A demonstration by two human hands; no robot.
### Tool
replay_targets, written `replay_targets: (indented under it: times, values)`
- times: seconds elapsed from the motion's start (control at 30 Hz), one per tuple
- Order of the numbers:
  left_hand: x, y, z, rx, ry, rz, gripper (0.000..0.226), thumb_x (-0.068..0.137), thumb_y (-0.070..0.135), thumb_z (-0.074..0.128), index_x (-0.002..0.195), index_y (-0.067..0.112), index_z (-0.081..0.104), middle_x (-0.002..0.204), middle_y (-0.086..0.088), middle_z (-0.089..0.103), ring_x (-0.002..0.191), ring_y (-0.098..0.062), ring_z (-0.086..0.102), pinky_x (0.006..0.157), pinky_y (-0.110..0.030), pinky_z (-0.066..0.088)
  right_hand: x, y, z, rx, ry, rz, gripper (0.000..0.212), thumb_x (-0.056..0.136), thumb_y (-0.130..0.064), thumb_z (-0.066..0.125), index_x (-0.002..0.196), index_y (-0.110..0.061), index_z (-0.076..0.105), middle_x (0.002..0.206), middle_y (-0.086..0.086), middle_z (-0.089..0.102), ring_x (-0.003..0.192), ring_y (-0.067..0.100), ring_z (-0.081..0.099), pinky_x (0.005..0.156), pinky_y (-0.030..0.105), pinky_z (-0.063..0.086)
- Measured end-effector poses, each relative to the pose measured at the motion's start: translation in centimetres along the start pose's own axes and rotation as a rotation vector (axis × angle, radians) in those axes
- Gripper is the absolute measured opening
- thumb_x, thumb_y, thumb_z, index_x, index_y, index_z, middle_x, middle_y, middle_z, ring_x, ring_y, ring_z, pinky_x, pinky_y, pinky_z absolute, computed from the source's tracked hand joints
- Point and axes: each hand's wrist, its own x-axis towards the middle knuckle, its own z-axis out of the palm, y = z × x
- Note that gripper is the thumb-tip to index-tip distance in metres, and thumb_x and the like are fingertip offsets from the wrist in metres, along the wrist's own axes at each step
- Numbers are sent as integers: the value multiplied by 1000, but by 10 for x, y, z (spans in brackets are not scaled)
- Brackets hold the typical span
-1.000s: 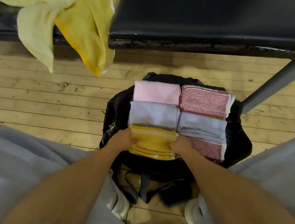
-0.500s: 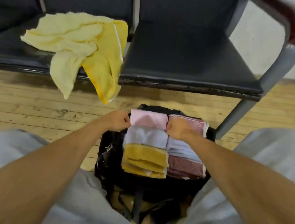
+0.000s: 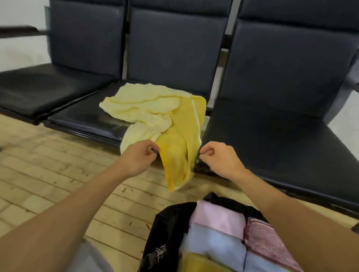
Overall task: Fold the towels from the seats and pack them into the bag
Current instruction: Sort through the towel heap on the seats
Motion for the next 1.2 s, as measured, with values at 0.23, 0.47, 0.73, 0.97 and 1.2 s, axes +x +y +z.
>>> replay_targets:
  times: [0.23, 0.47, 0.73, 0.97, 1.2]
  values:
    - [14, -5, 0, -64, 62, 8, 19, 96, 18, 48, 108, 28, 58, 103, -2, 67, 95, -18, 64, 77, -30, 50, 59, -26, 28, -76, -16, 96, 64, 90, -45, 64, 138, -9, 43, 131, 11, 54, 119, 29, 54, 94, 39, 47]
    - [20, 6, 4, -137, 76, -12, 21, 95, 12, 46, 110, 21, 58, 96, -1, 68, 87, -17, 65, 67, -23, 49, 74, -24, 37, -44, 85, 222, 22, 97, -27, 53, 105, -8, 60, 106, 12, 61, 97, 30, 60, 84, 42, 53]
    - [17, 43, 14, -417, 95, -17, 24, 98, 10, 43, 115, 15, 60, 107, -3, 67, 97, -15, 66, 70, -18, 45, 62, -7, -22, 597, 390, 289, 20, 103, -26, 41, 115, -15, 53, 102, 1, 53, 100, 17, 53, 85, 34, 47]
    - [22, 74, 48, -267, 0, 56, 23, 100, 18, 44, 117, 21, 60, 116, 0, 64, 102, -15, 61, 88, -32, 50, 37, 32, -71, 1128, 491, 385, 27, 101, -17, 47, 127, -15, 56, 118, 5, 61, 111, 20, 57, 101, 38, 46]
    - [30, 95, 83, -59, -81, 109, 34, 102, 18, 41, 134, 17, 51, 140, -3, 51, 99, -6, 56, 70, -13, 43, 3, 75, -108, 1231, 720, 430, 19, 98, -9, 51, 84, -18, 61, 90, 1, 63, 93, 17, 62, 79, 30, 52]
